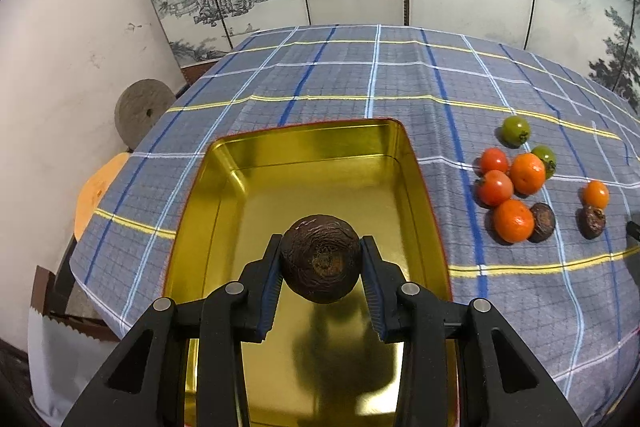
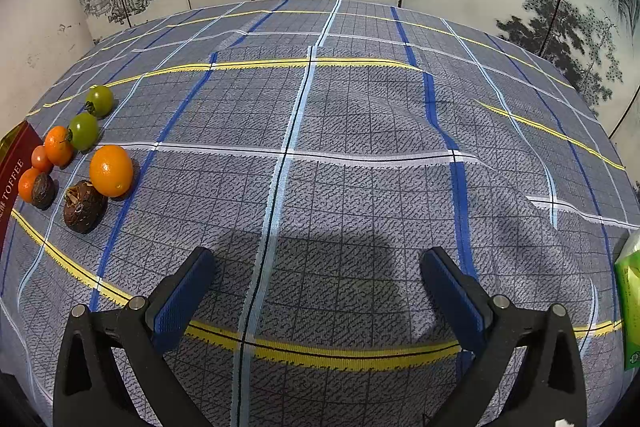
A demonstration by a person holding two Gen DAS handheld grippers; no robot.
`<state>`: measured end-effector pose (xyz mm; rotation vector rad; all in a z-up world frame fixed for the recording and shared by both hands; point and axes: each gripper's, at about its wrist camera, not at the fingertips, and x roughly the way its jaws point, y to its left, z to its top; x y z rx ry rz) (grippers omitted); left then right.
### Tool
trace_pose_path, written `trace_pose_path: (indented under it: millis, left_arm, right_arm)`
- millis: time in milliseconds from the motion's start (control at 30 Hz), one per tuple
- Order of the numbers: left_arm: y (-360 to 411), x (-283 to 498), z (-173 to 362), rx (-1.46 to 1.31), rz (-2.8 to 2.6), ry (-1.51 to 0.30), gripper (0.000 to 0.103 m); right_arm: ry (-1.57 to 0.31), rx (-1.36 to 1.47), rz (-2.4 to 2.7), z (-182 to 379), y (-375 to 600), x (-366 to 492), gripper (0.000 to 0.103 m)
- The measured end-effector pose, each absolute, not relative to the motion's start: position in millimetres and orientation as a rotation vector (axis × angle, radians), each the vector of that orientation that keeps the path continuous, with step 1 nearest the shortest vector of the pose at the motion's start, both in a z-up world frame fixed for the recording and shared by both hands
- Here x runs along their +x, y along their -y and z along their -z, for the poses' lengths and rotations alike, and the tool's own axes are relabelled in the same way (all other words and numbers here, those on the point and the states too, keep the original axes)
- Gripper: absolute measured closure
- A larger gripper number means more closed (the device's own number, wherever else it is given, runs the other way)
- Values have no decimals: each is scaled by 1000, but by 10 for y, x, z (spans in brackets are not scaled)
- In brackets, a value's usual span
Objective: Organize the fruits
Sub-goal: 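Carry the dark brown fruit with the left gripper over the tin and release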
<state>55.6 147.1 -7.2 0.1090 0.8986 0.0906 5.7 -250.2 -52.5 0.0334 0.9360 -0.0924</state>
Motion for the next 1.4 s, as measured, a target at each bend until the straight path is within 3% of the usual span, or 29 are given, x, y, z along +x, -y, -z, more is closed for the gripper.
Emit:
trace_pose_path:
  millis: [1233,1300,1400]
  left_arm:
    - [-1912,1649,468,133,-134,-1093,64]
    - [-1921,1658,493,139,-140,-1095,61]
    - [-1893,1615,487,162,-131,-1079,39]
  right_arm:
    - [-936,33,99,534,2502,68,0]
    - [-936,33,99,534,2501,68,0]
    - [-935,32,99,534,2501,69,0]
